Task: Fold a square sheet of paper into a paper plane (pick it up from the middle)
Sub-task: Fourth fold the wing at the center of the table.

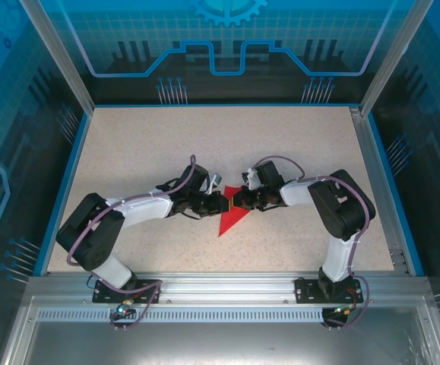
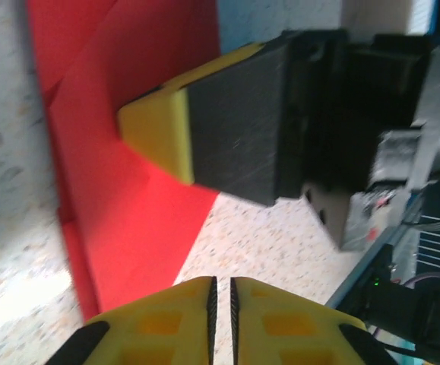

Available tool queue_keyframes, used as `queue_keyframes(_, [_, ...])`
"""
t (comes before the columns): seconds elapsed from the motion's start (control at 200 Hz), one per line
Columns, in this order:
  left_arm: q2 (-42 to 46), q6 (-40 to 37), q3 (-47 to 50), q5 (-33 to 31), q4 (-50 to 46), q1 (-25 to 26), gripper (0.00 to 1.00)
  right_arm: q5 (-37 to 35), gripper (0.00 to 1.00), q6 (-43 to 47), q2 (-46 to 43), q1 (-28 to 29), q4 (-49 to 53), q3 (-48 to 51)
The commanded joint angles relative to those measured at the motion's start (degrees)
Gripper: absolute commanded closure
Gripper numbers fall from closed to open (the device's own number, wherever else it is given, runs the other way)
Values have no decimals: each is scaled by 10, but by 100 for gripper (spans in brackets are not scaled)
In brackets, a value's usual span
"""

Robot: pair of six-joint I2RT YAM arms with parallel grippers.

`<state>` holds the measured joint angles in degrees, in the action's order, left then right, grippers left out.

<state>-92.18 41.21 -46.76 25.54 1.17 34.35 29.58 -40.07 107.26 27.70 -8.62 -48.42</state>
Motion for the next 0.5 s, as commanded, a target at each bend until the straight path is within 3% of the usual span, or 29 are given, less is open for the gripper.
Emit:
queue_keyframes(0.0, [-35, 53, -8, 26, 24, -1, 87, -56, 98, 3, 27, -2, 37, 16])
queue_keyframes(0.28, [-95, 69, 10, 54, 103, 1, 83, -62, 98, 3, 30, -2, 45, 16])
queue_keyframes(0.495, [-116, 42, 46, 48, 65, 1, 84, -64, 97, 5, 26, -2, 51, 13])
